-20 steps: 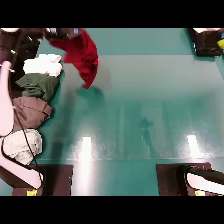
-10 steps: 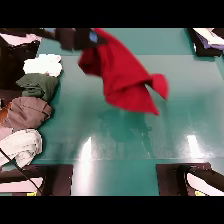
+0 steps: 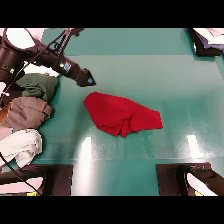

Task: Fold the shirts.

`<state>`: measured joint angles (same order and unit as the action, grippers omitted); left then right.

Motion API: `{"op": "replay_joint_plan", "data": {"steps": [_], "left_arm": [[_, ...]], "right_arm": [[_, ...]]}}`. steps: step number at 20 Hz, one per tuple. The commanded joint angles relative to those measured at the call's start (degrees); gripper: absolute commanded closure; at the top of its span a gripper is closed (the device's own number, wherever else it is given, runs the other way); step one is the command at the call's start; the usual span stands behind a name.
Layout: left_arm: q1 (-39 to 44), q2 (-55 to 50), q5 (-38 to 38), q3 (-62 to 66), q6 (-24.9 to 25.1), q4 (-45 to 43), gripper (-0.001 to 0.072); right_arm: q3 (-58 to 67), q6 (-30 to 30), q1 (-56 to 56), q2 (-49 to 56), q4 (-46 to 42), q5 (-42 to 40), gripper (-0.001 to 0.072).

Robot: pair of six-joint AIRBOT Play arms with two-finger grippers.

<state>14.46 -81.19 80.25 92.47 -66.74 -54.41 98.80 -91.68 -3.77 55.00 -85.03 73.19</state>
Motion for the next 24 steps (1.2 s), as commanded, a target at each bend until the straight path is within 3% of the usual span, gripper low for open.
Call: {"op": "replay_joint_plan", "data": {"steps": [1,5,8,11,15,16,18,19,24], "left_arm": [[-5.6,0.1,2.6,-7.1,-3.5,-2.3,0.0041],[-6.5,0.1,1.7,-23.2,-0.2,0.5,0.0041],[-6.5,0.1,-3.9,-33.2,2.9,5.8,0.0041],[-6.5,0.1,-9.6,-37.7,7.6,14.7,0.0041],[-5.4,0.1,-15.4,-38.8,8.2,15.6,0.0042],[-5.1,0.1,-15.7,-38.8,8.2,16.2,0.0102],[-4.5,0.1,-15.8,-38.8,8.3,17.2,0.059],[-4.4,0.1,-15.8,-38.8,8.4,17.2,0.0684],[-4.5,2.4,-11.0,-33.1,8.0,14.6,0.0685]], "right_arm": [[-0.7,0.0,0.0,-0.4,0.0,-0.7,0.0692],[-0.7,0.0,0.0,-0.4,0.0,-0.7,0.0692],[-0.7,0.0,0.0,-0.3,0.0,-0.7,0.0692],[-0.7,0.0,0.0,-0.3,0.0,-0.7,0.0692],[-0.7,0.0,0.0,-0.3,0.1,-0.6,0.0692],[-0.7,0.0,-0.1,-0.3,0.1,-0.5,0.0692],[-0.7,0.0,0.0,-0.3,1.2,0.4,0.0692],[-0.7,0.0,0.0,0.0,1.6,1.6,0.0692],[-2.6,0.1,0.0,6.1,6.5,18.4,0.0691]]}}
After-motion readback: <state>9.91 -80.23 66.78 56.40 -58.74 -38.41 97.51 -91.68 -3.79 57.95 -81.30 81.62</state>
